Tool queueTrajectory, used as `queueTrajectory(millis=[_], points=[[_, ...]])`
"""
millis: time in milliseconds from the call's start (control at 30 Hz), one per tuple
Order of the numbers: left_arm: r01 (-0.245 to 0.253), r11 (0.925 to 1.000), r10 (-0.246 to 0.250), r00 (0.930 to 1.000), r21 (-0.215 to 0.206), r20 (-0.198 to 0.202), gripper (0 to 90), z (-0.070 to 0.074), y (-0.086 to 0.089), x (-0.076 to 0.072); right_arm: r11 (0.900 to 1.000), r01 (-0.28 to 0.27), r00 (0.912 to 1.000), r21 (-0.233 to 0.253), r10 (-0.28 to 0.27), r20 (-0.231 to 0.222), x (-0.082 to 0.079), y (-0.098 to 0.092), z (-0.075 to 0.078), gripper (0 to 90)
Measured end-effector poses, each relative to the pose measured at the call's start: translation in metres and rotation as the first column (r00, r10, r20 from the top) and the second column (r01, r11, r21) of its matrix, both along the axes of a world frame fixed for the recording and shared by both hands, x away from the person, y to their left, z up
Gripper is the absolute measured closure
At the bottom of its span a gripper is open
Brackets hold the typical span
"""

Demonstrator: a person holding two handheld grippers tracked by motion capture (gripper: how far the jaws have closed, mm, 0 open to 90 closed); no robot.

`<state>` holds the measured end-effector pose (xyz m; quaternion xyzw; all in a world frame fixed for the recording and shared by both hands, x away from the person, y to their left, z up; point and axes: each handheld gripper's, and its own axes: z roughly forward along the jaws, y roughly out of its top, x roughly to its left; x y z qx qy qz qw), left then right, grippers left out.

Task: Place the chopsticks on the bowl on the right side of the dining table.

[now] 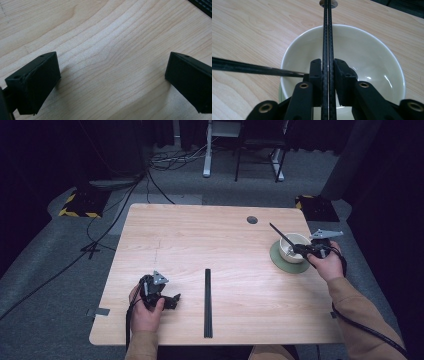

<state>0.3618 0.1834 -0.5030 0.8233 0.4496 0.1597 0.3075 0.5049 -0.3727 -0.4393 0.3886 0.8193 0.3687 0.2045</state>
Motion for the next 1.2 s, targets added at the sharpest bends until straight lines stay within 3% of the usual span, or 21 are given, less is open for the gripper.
queueTrajectory(millis=[233,333,633,833,1000,1200], points=[[0.000,1.0000,0.000,1.0000,-0.001,0.000,0.2,0.000,0.000,0.000,0.999,-0.045,0.9989,0.003,0.045,-0.014,-0.004,-0.002,0.001,79.2],[0.000,1.0000,0.000,1.0000,0.000,0.000,0.2,0.000,0.000,0.000,1.000,-0.014,0.9999,0.021,0.014,-0.003,-0.007,-0.005,0.003,62.6],[0.001,1.0000,-0.001,1.0000,-0.002,0.000,0.2,0.000,0.000,0.000,0.997,0.022,0.9982,0.080,-0.026,0.054,-0.031,-0.016,0.017,51.3],[0.004,1.0000,-0.004,1.0000,-0.006,-0.005,0.1,0.000,0.000,0.000,0.996,0.030,0.9970,0.083,-0.036,0.068,-0.051,-0.024,0.018,49.5],[-0.002,1.0000,0.002,1.0000,-0.007,-0.002,0.1,0.000,-0.001,0.001,0.996,0.045,0.9973,0.076,-0.049,0.054,-0.062,-0.031,0.013,48.7],[-0.004,1.0000,0.004,1.0000,-0.007,0.001,0.1,0.000,-0.001,0.001,0.995,0.085,0.9950,0.052,-0.087,0.048,-0.064,-0.043,0.003,48.8]])
